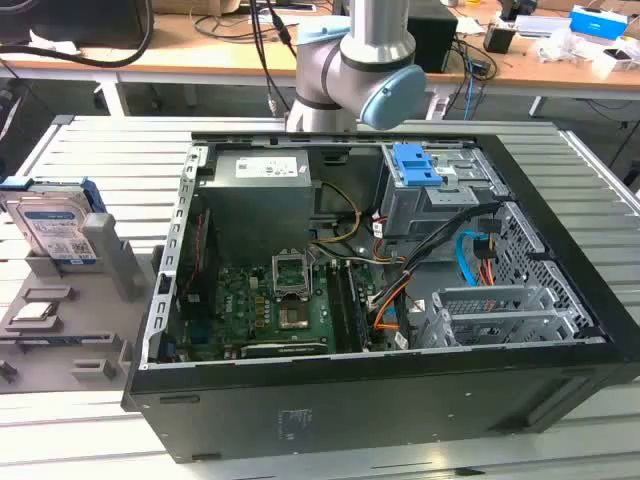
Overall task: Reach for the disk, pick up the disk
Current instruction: 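Pick up the disk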
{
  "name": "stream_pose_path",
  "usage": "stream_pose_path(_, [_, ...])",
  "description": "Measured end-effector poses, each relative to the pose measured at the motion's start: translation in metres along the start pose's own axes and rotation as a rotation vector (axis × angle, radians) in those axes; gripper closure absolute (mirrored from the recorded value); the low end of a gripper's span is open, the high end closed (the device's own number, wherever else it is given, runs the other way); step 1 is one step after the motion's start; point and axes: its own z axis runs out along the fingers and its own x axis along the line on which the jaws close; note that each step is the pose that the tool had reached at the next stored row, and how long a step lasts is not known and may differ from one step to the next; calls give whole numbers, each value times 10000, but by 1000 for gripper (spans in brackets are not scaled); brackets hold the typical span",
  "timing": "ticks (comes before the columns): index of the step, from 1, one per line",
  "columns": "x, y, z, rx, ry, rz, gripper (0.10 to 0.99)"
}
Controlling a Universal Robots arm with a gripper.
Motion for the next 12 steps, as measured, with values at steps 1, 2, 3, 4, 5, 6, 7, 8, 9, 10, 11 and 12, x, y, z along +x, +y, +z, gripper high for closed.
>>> stream_pose_path(1, [0,0,0,1,7,-190,980])
stream_pose_path(2, [1,0,0,1,15,-389,980])
stream_pose_path(3, [0,0,0,1,23,-612,980])
stream_pose_path(4, [0,0,0,0,33,-862,980])
stream_pose_path(5, [0,0,0,1,44,-1159,980])
stream_pose_path(6, [0,0,0,1,59,-1553,980])
stream_pose_path(7, [0,0,0,1,72,-1888,980])
stream_pose_path(8, [0,0,0,1,81,-2132,980])
stream_pose_path(9, [0,0,0,1,87,-2299,980])
stream_pose_path(10, [0,0,0,1,95,-2503,980])
stream_pose_path(11, [0,0,0,2,106,-2789,980])
stream_pose_path(12, [0,0,0,2,110,-2890,980])
